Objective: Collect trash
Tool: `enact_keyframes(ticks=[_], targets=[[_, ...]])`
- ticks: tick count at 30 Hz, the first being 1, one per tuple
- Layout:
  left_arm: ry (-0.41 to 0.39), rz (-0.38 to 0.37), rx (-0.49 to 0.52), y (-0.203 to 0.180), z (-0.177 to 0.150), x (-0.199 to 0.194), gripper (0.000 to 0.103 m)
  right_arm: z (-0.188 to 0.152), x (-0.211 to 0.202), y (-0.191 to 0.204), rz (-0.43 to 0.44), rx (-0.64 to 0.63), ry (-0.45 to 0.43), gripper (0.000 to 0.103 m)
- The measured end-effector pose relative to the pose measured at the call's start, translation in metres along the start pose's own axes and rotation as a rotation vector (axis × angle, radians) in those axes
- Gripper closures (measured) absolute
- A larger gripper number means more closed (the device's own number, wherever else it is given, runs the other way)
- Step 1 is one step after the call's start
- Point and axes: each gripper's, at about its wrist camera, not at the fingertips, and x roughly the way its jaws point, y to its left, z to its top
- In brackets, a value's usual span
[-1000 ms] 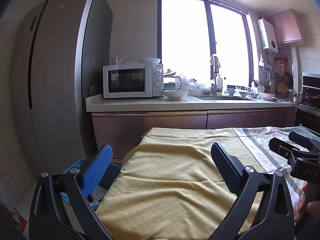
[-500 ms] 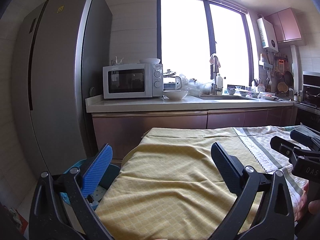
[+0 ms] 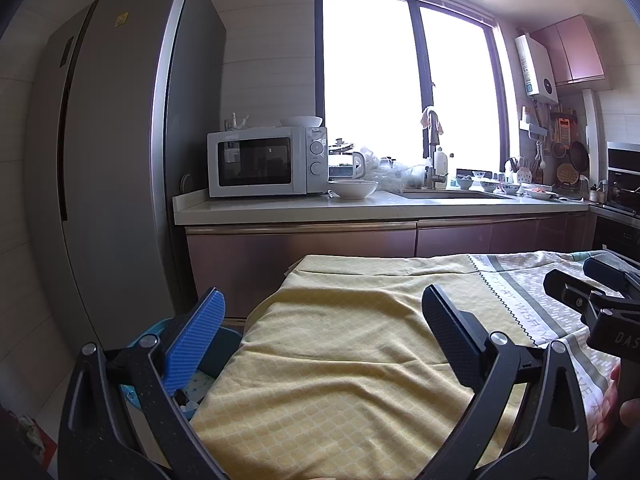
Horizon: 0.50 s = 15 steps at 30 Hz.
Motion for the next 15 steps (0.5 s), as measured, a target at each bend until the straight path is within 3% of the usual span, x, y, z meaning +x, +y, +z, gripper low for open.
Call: enact_keyframes(ticks=[15], targets=[[-0.001,0.010,-0.001,0.0012,-0.0027,-0.0009,0.006,0.0011,0.0000,0.0008,-0.005,0.000,-0.004,0.007]])
